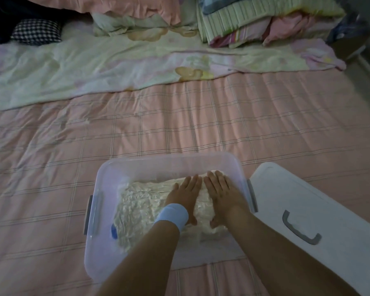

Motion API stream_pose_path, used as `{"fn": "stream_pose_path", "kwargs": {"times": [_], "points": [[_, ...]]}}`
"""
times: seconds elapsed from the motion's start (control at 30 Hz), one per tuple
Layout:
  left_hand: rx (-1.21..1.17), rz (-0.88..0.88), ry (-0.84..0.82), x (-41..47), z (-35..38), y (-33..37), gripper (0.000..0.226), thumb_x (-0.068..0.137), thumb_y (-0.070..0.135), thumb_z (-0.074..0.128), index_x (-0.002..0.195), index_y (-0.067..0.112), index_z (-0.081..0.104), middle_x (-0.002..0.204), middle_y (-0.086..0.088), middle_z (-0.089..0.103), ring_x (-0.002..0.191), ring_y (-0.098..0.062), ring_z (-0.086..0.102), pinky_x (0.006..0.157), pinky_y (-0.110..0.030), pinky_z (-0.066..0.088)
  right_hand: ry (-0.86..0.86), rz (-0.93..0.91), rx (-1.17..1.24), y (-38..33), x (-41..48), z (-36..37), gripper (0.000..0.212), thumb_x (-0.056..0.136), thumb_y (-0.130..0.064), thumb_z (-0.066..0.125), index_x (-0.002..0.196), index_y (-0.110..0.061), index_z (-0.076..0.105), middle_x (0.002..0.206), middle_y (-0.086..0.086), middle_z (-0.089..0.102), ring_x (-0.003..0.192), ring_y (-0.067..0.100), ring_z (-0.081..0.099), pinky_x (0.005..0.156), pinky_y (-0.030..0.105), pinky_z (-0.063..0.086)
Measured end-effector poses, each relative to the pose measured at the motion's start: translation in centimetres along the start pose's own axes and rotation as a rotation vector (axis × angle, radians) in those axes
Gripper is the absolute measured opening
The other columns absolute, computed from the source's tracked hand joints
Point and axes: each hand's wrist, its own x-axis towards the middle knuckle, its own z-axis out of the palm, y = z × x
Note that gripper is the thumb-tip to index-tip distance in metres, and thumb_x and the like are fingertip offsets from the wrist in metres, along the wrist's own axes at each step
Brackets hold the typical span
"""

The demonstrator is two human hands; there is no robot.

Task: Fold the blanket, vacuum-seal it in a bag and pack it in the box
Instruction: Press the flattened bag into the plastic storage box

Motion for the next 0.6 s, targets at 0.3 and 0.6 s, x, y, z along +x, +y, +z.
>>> {"fn": "stream_pose_path", "kwargs": {"times": [0.3,0.6], "points": [[0.065,-0.109,0.012,-5.3,-0.8,-4.0,0.111,0.080,0.039,0.075,0.153,0.033,-0.009,0.162,0.001,-0.005,0.149,-0.025,0.001,0.118,-0.051,0.017,-0.063,-0.003,0.064,-3.4,-1.2,-4.2,0.110,0.086,-0.028,0.066,0.156,-0.001,-0.015,0.163,0.022,-0.020,0.152,0.040,-0.014,0.121,0.060,0.003],[0.181,-0.099,-0.003,-2.8,0.9,-2.9,0.135,0.067,0.061,0.077,0.150,0.027,-0.024,0.160,-0.017,-0.015,0.148,-0.035,-0.008,0.119,-0.048,0.001,-0.019,-0.073,0.161,-2.1,0.1,-1.3,0.128,0.081,-0.028,0.080,0.156,-0.018,-0.023,0.164,0.005,-0.028,0.152,0.027,-0.024,0.120,0.057,-0.005]]}}
